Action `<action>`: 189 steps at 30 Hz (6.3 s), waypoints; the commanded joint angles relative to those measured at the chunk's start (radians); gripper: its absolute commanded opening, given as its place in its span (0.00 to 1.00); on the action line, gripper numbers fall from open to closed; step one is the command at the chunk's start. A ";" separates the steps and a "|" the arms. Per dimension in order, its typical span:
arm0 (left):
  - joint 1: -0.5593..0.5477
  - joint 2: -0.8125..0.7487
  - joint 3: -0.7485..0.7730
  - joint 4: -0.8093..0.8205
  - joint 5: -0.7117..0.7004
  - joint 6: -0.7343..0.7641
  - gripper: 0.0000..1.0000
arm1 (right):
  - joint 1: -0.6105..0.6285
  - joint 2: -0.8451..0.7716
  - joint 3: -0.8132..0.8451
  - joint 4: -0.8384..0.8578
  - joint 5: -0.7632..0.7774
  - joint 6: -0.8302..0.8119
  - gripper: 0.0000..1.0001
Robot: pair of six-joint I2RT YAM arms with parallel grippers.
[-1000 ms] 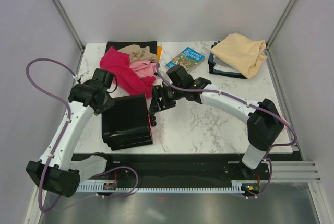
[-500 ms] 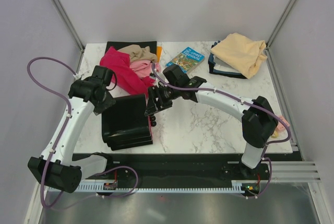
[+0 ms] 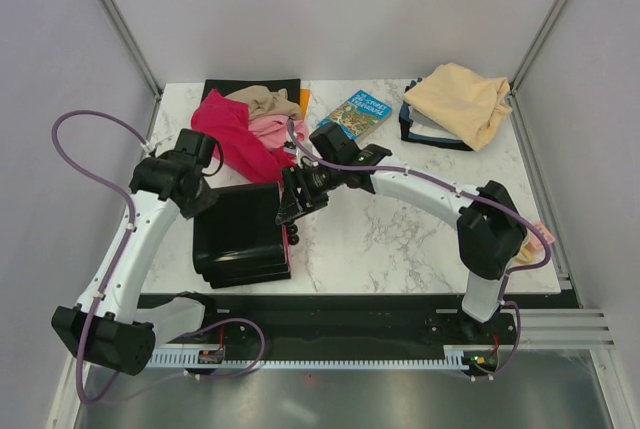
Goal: Fold and stack the t-shirts
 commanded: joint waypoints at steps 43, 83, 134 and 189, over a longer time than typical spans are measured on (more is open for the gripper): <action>0.189 0.015 0.028 -0.257 0.114 -0.002 0.57 | -0.089 -0.026 -0.031 0.010 0.084 -0.030 0.73; 0.230 -0.108 -0.301 -0.044 0.413 0.124 0.58 | -0.027 0.086 0.098 0.085 -0.054 0.051 0.73; -0.473 0.950 0.939 0.068 0.298 0.137 0.59 | -0.279 -0.393 -0.146 -0.149 0.515 -0.027 0.73; -0.081 0.102 -0.144 0.220 0.563 0.229 0.65 | -0.260 -0.183 -0.071 -0.125 0.213 -0.052 0.78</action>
